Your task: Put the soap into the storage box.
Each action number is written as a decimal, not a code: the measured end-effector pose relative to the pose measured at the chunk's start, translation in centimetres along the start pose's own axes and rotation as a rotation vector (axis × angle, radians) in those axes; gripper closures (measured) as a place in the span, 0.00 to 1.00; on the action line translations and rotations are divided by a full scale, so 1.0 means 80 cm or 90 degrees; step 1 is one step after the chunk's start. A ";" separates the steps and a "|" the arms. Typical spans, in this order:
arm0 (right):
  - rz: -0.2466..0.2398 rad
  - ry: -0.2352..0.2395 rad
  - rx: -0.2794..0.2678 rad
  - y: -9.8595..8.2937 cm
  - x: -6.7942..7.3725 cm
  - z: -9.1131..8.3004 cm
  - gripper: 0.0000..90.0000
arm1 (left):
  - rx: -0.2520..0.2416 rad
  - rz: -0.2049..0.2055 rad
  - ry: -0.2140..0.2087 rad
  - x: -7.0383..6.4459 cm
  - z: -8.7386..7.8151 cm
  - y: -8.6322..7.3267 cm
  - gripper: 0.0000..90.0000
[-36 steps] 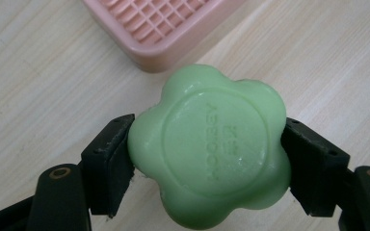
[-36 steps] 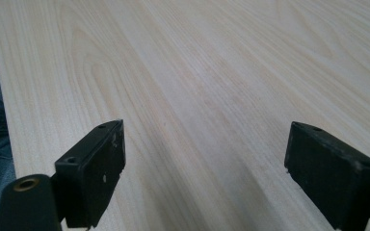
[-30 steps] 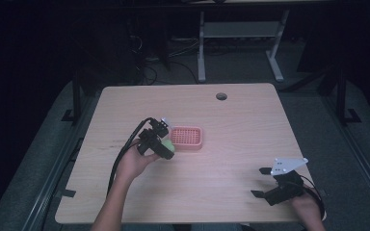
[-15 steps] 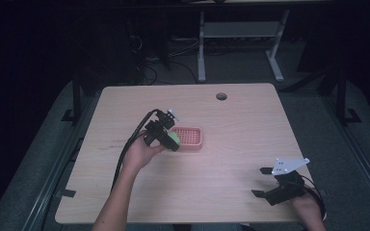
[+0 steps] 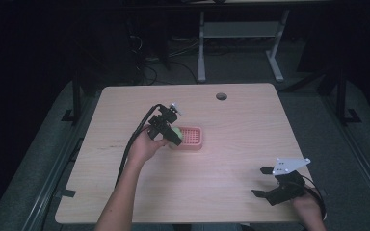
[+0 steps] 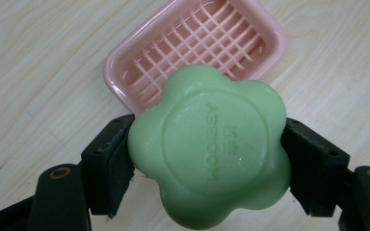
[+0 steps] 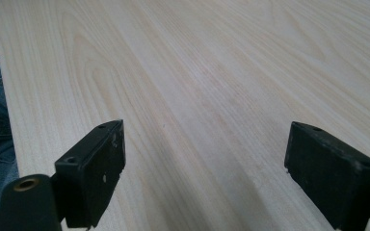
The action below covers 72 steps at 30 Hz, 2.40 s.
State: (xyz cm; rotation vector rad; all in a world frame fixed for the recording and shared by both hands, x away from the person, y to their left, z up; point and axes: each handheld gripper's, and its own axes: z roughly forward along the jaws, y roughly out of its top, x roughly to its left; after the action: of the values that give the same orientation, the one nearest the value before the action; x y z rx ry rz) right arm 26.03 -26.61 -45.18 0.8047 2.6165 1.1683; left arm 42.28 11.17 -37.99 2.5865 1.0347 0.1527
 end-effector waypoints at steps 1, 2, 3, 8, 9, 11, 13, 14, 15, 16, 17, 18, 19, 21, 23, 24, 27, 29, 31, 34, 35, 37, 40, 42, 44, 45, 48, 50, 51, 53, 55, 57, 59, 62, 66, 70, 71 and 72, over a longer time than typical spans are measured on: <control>0.000 0.000 0.000 0.000 0.000 0.000 0.15 | 0.003 -0.002 0.000 0.002 0.003 0.002 0.30; 0.000 0.000 0.000 0.000 0.000 0.000 0.15 | 0.003 -0.002 0.000 0.002 0.003 0.002 0.30; 0.000 0.001 0.000 0.000 0.000 0.000 0.15 | 0.004 -0.001 0.001 0.002 0.005 0.003 0.30; 0.001 0.000 -0.002 0.000 0.000 -0.001 0.15 | 0.006 -0.004 0.005 0.005 0.010 0.010 0.30; 0.001 0.000 -0.002 0.000 0.000 -0.001 0.15 | 0.006 -0.006 0.005 0.005 0.011 0.011 0.30; 0.001 0.002 -0.003 0.000 0.000 0.000 0.15 | 0.007 -0.004 0.004 0.006 0.013 0.014 0.30; 0.001 0.003 -0.004 0.000 0.001 0.000 0.15 | 0.007 -0.006 -0.007 0.008 0.014 0.017 0.30; 0.000 0.002 -0.002 0.001 0.001 -0.001 0.15 | 0.005 -0.008 -0.007 0.007 0.015 0.019 0.30; 0.000 0.002 -0.003 0.001 0.001 -0.001 0.15 | 0.001 -0.013 -0.005 0.006 0.017 0.021 0.30; -0.002 0.002 -0.003 0.001 0.001 0.000 0.15 | 0.001 -0.014 -0.007 0.007 0.018 0.023 0.30; -0.001 0.002 -0.002 0.001 0.001 -0.001 0.15 | -0.001 -0.016 -0.007 0.007 0.019 0.024 0.30; -0.001 0.002 -0.002 0.001 0.001 -0.001 0.15 | 0.000 -0.016 -0.006 0.006 0.020 0.026 0.30; -0.002 0.002 -0.002 0.001 0.001 -0.001 0.15 | 0.006 -0.014 -0.007 0.006 0.020 0.028 0.30; 0.001 0.004 -0.004 0.001 0.001 0.000 0.15 | 0.011 -0.011 -0.010 0.006 0.022 0.031 0.30; 0.006 0.004 -0.003 0.001 0.001 -0.001 0.15 | 0.012 -0.014 -0.014 0.006 0.026 0.036 0.30; 0.006 0.004 -0.003 0.001 0.001 -0.001 0.15 | 0.012 -0.014 -0.014 0.006 0.026 0.036 0.30; 0.005 0.004 -0.005 0.001 0.001 -0.001 0.15 | 0.017 -0.013 -0.015 0.007 0.028 0.040 0.30; 0.003 0.004 -0.003 0.002 0.001 -0.001 0.15 | 0.016 -0.013 -0.013 0.006 0.030 0.044 0.30; 0.004 0.004 -0.003 0.001 0.001 -0.001 0.15 | 0.012 -0.019 -0.019 0.007 0.032 0.047 0.30; 0.005 0.003 -0.005 0.001 0.001 -0.001 0.15 | 0.014 -0.027 -0.022 0.008 0.036 0.049 0.30; 0.006 0.002 -0.005 0.001 0.001 -0.001 0.15 | 0.018 -0.025 -0.020 0.009 0.038 0.051 0.30; 0.004 0.002 -0.004 0.001 0.001 -0.001 0.15 | 0.020 -0.028 -0.019 0.010 0.041 0.052 0.30; 0.004 0.002 -0.005 0.001 0.001 -0.001 0.15 | 0.021 -0.032 -0.019 0.010 0.044 0.055 0.30; 0.005 0.002 -0.003 0.002 0.001 -0.001 0.15 | 0.022 -0.030 -0.018 0.009 0.046 0.057 0.30; 0.005 0.002 -0.004 0.002 0.001 -0.001 0.15 | 0.020 -0.035 -0.020 0.009 0.049 0.058 0.30; 0.005 0.002 -0.004 0.002 0.001 -0.002 0.15 | 0.020 -0.036 -0.021 0.009 0.050 0.059 0.30; 0.003 0.002 -0.004 0.002 0.001 -0.001 0.15 | 0.022 -0.041 -0.020 0.009 0.055 0.060 0.30; 0.002 0.002 -0.005 0.002 0.001 -0.001 0.15 | 0.022 -0.046 -0.021 0.008 0.059 0.060 0.30; 0.002 0.002 -0.005 0.002 0.001 -0.001 0.15 | 0.023 -0.049 -0.020 0.007 0.061 0.061 0.30; 0.002 0.002 -0.004 0.002 0.001 -0.001 0.15 | 0.027 -0.047 -0.020 0.008 0.063 0.061 0.30; 0.002 0.002 -0.005 0.002 0.001 -0.001 0.15 | 0.022 -0.057 -0.023 0.007 0.066 0.062 0.30; 0.004 0.002 -0.004 0.002 0.001 -0.002 0.15 | 0.028 -0.054 -0.022 0.007 0.067 0.062 0.30; 0.005 0.002 -0.004 0.002 0.001 -0.002 0.15 | 0.028 -0.056 -0.024 0.007 0.069 0.063 0.30; 0.000 0.003 -0.005 0.002 0.001 -0.002 0.15 | 0.026 -0.056 -0.023 0.005 0.072 0.063 0.30; -0.001 0.003 -0.005 0.002 0.001 -0.002 0.15 | 0.029 -0.056 -0.018 0.004 0.075 0.062 0.30; -0.001 0.003 -0.004 0.002 0.001 -0.001 0.15 | 0.033 -0.056 -0.012 0.003 0.078 0.061 0.29; -0.001 0.003 -0.003 0.002 0.001 -0.001 0.15 | 0.028 -0.055 -0.009 0.004 0.078 0.059 0.29; -0.001 0.003 -0.003 0.002 0.001 -0.001 0.15 | 0.028 -0.055 -0.009 0.004 0.078 0.059 0.29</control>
State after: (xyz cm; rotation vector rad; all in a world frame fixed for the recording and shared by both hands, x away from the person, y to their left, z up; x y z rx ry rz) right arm 25.99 -26.57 -44.99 0.7989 2.6165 1.1781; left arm 46.99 6.45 -42.11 2.5719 1.1549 0.0898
